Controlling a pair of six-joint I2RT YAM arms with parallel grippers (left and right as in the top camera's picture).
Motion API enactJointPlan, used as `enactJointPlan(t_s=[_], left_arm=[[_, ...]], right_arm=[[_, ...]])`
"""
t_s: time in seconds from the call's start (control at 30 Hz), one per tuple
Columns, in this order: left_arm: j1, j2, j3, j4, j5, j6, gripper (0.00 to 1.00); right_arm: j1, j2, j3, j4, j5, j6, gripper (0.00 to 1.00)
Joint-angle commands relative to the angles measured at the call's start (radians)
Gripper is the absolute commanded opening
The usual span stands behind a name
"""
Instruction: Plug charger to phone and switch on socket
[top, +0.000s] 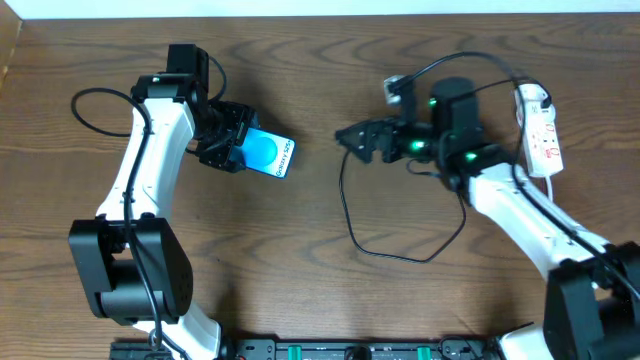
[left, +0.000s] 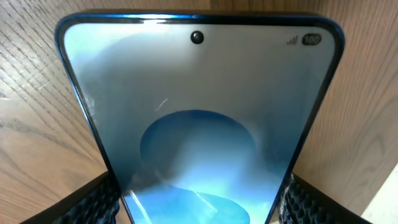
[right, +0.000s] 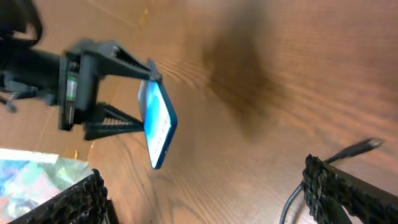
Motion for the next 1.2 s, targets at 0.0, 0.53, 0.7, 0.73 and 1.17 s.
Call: enactJointPlan(t_s=[0.0,0.53,0.7,0.73,1.17], left_arm=[[-0.005,-0.024,0.020,-0.002,0.057,-0.012,0.71],[-0.005,-0.024,0.020,-0.002,0.102,-0.012,0.71],[-0.005,-0.024,0.020,-0.002,0.169,-0.013,0.71],[-0.005,-0.024,0.020,-0.002,0.169,-0.012,0.71],[-0.005,-0.024,0.020,-0.002,0.183,-0.011,0.71]], right_arm=[[0.066,0.068,0.022,0.050,0.080,0.182,0.99],[0.275,0.220,0.022,0.341,0.320,0.492,0.57],[0.348,0.322,0.033,0.541,0.366,0.578,0.40],[0.353,0.353,0.047,0.570,0.338,0.598,0.36],[0.353,0.418,0.103,0.612,0.244,0.613,0.01]])
